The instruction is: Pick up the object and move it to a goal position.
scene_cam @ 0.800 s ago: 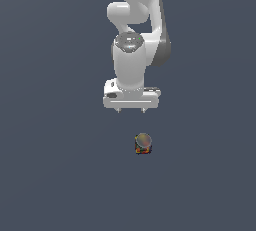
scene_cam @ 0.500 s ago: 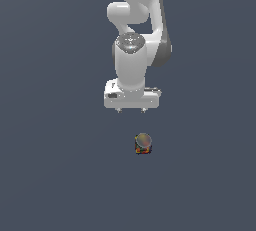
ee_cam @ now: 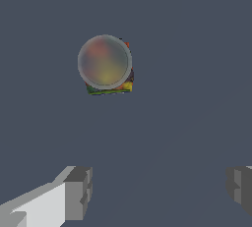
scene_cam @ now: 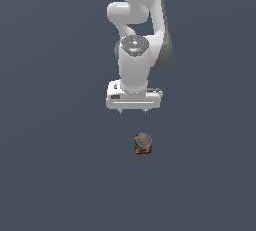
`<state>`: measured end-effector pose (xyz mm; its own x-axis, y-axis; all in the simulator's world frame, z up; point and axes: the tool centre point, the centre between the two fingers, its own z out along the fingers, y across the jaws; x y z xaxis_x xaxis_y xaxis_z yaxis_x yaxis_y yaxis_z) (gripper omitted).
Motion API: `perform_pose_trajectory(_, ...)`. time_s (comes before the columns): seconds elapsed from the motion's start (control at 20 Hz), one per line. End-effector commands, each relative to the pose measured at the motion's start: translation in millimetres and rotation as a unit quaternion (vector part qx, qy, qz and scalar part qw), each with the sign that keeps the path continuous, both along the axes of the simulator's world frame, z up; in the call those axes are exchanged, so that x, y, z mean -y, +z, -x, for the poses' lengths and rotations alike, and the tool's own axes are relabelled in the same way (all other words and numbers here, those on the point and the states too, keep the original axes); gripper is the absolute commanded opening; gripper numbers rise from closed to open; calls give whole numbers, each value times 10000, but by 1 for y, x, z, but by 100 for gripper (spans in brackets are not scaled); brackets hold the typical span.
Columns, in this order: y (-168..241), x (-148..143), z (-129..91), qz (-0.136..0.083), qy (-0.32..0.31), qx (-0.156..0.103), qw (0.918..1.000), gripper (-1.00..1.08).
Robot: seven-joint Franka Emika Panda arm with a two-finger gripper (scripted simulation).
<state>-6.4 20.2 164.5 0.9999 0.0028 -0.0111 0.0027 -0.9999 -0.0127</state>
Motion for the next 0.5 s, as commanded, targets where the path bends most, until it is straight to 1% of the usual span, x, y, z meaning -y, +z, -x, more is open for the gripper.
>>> perform_pose_trajectory(0.0,0,0,0,0,-3,1,10000,100)
perform_pose_trajectory(0.2,-2,-2,-4,6,17,2,10000,100)
perform_pose_trajectory(0.45,-7,-7,-16,14,63,8,10000,100)
